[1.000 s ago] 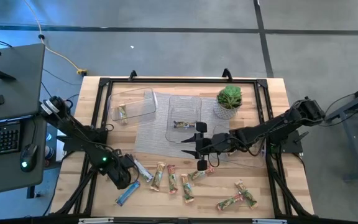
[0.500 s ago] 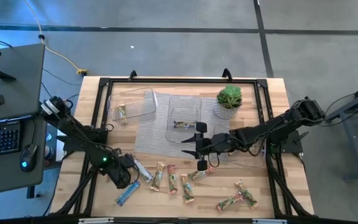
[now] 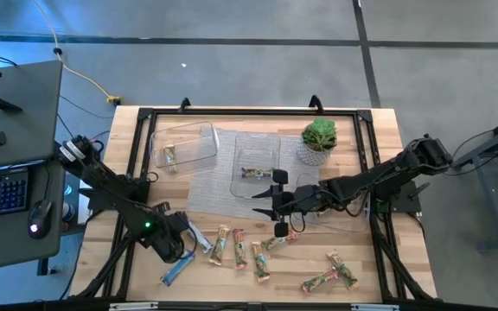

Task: Pick and place Granola Bars by type
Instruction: Put the yellow granola bar into the left transparent bin

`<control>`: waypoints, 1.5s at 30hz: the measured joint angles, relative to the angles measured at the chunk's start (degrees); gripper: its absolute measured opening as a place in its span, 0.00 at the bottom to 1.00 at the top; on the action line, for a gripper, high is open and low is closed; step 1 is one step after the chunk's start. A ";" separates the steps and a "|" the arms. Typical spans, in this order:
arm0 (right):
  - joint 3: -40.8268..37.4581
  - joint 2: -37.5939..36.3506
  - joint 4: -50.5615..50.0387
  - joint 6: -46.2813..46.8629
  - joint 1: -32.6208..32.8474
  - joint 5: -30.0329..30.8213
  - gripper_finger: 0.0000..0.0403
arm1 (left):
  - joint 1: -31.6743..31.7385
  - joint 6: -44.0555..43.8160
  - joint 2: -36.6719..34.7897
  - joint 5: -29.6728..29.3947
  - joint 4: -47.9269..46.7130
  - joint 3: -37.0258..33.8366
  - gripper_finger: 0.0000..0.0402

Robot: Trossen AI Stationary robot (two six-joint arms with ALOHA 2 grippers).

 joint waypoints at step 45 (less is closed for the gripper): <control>0.09 0.00 0.00 0.01 0.00 -0.42 0.35 | 76.13 61.56 -0.74 -0.38 3.71 12.73 0.31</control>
